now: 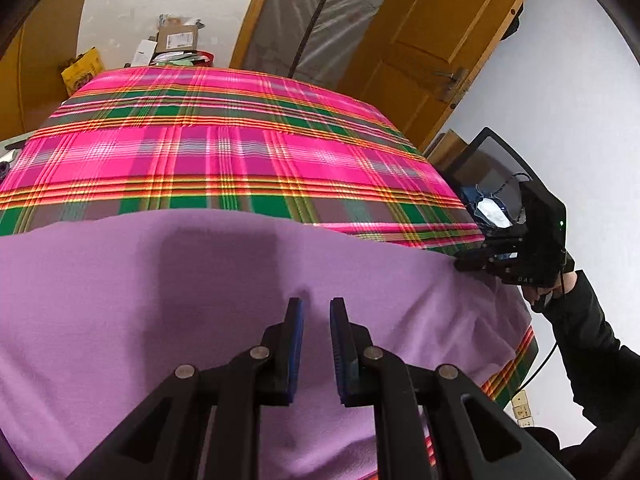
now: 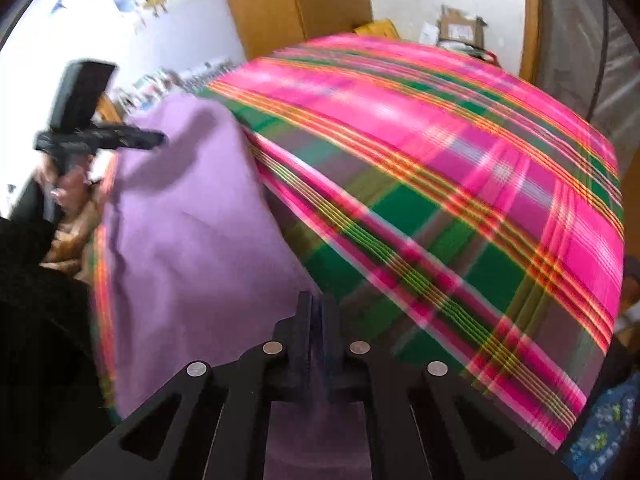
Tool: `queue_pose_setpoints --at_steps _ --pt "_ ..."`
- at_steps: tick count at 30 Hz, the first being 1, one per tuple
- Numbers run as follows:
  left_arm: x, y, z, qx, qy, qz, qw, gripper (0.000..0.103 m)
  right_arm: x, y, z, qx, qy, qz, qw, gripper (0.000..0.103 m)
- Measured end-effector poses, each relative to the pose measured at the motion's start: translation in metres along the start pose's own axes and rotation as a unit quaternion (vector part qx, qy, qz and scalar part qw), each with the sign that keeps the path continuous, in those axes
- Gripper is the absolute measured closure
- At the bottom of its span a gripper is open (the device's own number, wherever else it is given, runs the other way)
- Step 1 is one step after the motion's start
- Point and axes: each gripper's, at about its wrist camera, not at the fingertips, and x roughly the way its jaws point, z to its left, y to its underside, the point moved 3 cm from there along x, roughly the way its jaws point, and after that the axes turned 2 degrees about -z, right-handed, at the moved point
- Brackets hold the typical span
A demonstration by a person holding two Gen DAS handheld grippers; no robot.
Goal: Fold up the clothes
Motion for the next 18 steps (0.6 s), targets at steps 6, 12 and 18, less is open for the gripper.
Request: queue_pose_setpoints --at_steps 6,12,18 --pt "-0.002 0.008 -0.009 0.008 0.015 0.005 0.9998 0.089 -0.022 -0.016 0.002 0.015 0.02 -0.039 0.999 0.074" --pt "0.007 0.026 -0.041 0.047 0.051 0.027 0.9972 0.089 -0.048 0.001 0.014 0.049 0.064 -0.083 0.993 0.071" --pt "0.02 0.044 -0.066 0.082 0.075 0.059 0.992 0.089 -0.069 0.047 0.064 0.073 0.078 -0.103 0.989 0.069"
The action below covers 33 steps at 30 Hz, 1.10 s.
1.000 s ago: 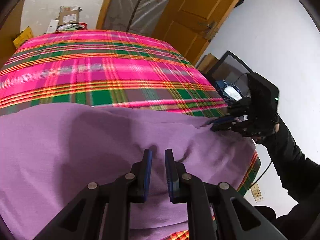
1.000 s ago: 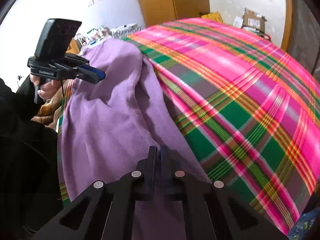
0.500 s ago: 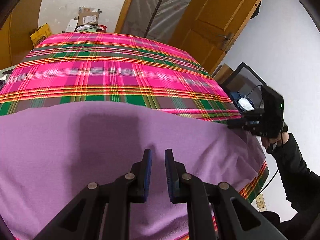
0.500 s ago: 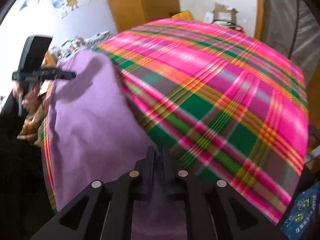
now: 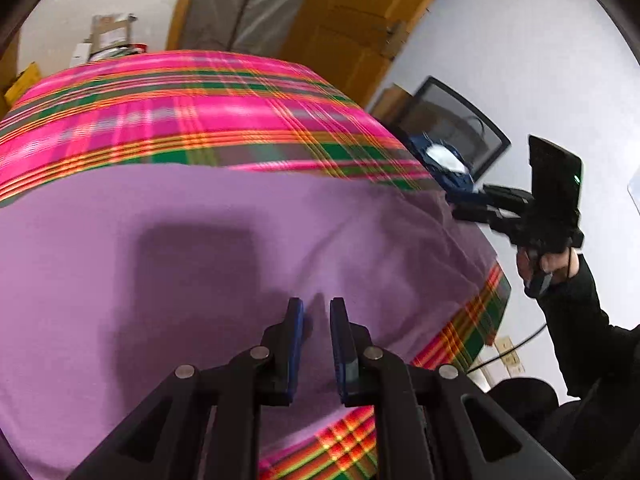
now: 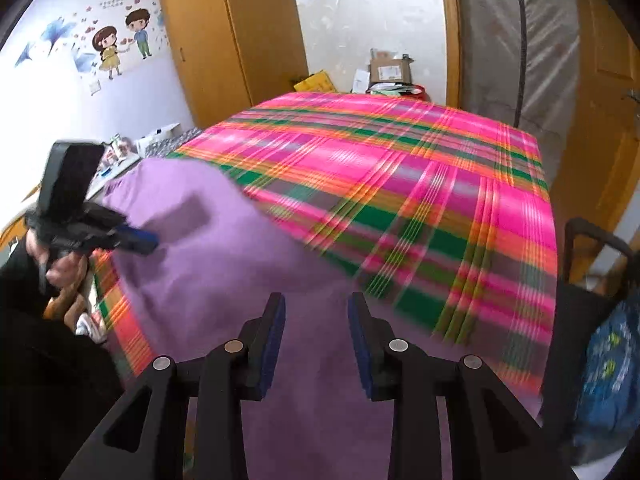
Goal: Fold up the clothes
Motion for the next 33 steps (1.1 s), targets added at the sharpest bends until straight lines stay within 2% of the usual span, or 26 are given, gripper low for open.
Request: queue_pose_setpoints --at_steps 6,9,14,17,19,22,25,28,32,33 --pt "-0.001 0.015 -0.006 0.016 0.002 0.019 0.9997 0.089 -0.003 0.027 0.055 -0.041 -0.053 0.011 0.998 0.069" --pt "-0.004 0.031 -0.004 0.01 0.0 0.032 0.9994 0.089 0.002 0.023 0.072 -0.052 -0.068 -0.001 0.996 0.069" --pt "-0.025 0.062 -0.005 -0.011 0.02 0.032 0.9992 0.089 0.018 0.008 0.089 -0.06 -0.083 -0.016 0.995 0.069" --pt "-0.04 0.069 0.004 -0.023 -0.007 0.011 0.9997 0.089 0.034 0.003 0.099 -0.061 -0.094 -0.013 0.994 0.069" --pt "-0.056 0.066 0.015 -0.039 -0.017 -0.02 0.9989 0.089 0.048 0.004 0.104 -0.059 -0.099 -0.001 0.993 0.069" --pt "-0.075 0.061 0.037 -0.066 -0.052 -0.055 0.9949 0.089 0.063 0.015 0.111 -0.068 -0.099 0.036 0.992 0.07" --pt "-0.078 0.063 0.059 -0.087 -0.075 -0.054 0.9919 0.089 0.056 0.023 0.112 -0.074 -0.105 0.041 0.991 0.069" --pt "-0.077 0.069 0.074 -0.096 -0.083 -0.043 0.991 0.091 0.038 0.032 0.1 -0.062 -0.092 0.045 0.993 0.07" --pt "-0.08 0.069 0.075 -0.096 -0.079 -0.046 0.9911 0.091 0.003 0.037 0.065 0.001 -0.044 0.002 0.999 0.069" --pt "-0.078 0.066 0.074 -0.095 -0.077 -0.048 0.9913 0.091 -0.005 0.038 0.052 0.025 -0.018 -0.012 0.999 0.069"
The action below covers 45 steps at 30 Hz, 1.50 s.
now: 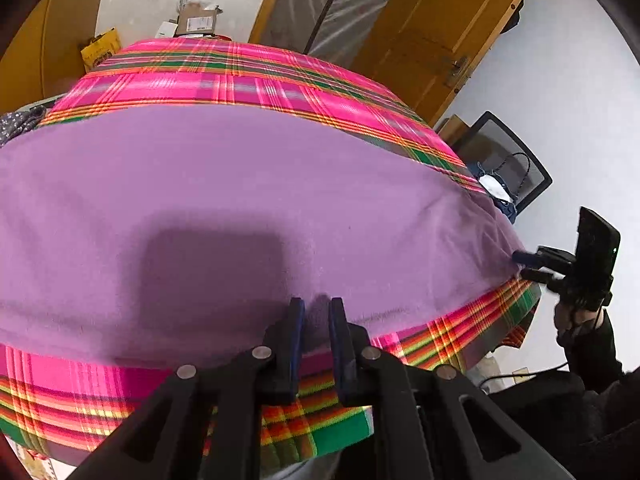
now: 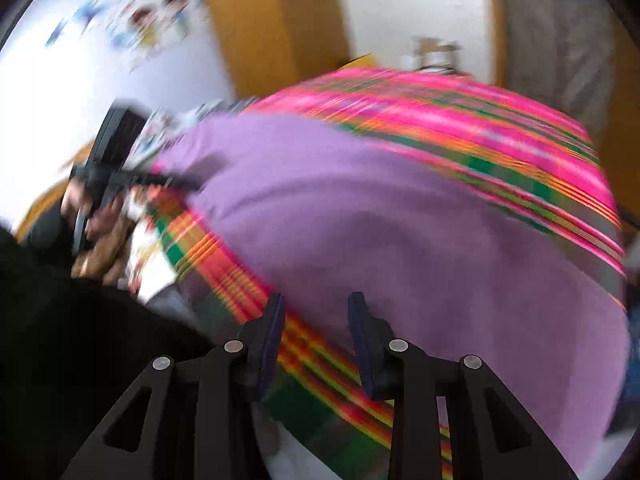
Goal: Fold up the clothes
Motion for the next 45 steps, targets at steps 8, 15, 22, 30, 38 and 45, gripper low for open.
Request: queue_pose_setpoints --at_steps 8,15,22,30,38,45 --pt "0.028 -0.025 -0.051 0.047 0.064 0.003 0.9968 0.091 -0.033 0.009 -0.099 0.18 0.134 -0.079 0.971 0.069" --pt "0.047 -0.029 -0.082 0.07 0.088 0.019 0.9935 0.09 -0.023 -0.005 -0.145 0.09 0.139 -0.027 0.986 0.068" --pt "0.061 -0.027 -0.093 0.08 0.095 0.037 0.9916 0.09 -0.011 -0.002 -0.165 0.043 0.113 0.019 0.993 0.068" --pt "0.07 -0.034 -0.114 0.105 0.101 0.043 0.9884 0.09 0.004 -0.008 -0.167 -0.03 0.08 0.058 0.995 0.066" --pt "0.082 -0.033 -0.135 0.127 0.114 0.056 0.9837 0.09 0.007 -0.012 -0.153 -0.064 0.083 0.079 0.991 0.091" --pt "0.085 -0.038 -0.142 0.132 0.12 0.055 0.9824 0.09 -0.003 -0.023 -0.152 -0.076 0.115 0.058 0.989 0.095"
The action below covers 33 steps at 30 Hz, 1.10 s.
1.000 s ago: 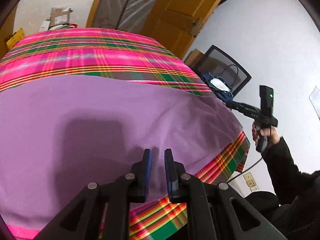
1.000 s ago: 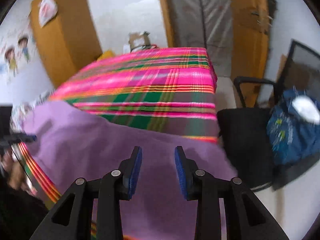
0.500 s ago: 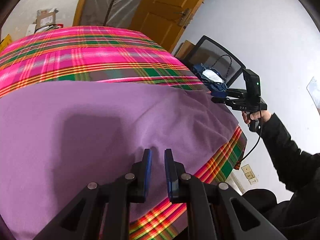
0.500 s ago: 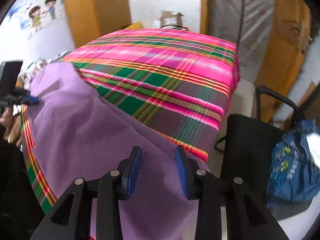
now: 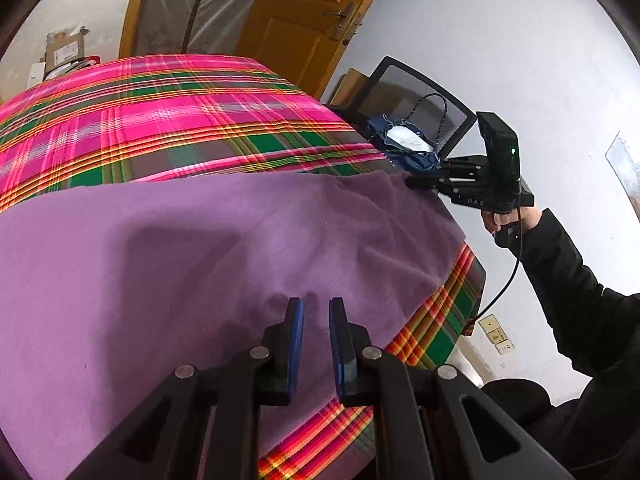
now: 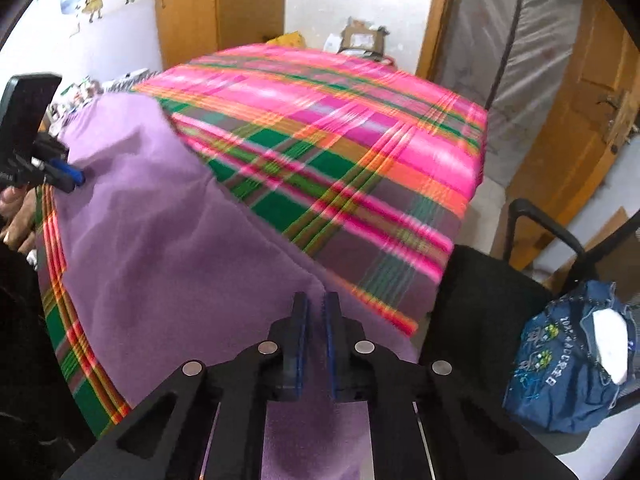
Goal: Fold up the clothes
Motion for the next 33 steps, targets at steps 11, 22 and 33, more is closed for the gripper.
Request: queue_pose_setpoints --at_steps 11,22,33 --pt "0.003 -0.003 -0.006 0.006 0.005 0.003 1.0 0.09 -0.016 0.041 -0.049 0.174 0.038 -0.021 0.984 0.08" --pt "0.023 -0.006 -0.027 0.032 0.018 0.033 0.9988 0.09 -0.043 0.196 -0.054 0.577 -0.083 -0.102 0.806 0.065" --pt "0.026 -0.007 -0.046 0.047 0.017 0.038 0.998 0.09 -0.018 0.216 -0.047 0.666 -0.208 -0.148 0.701 0.063"
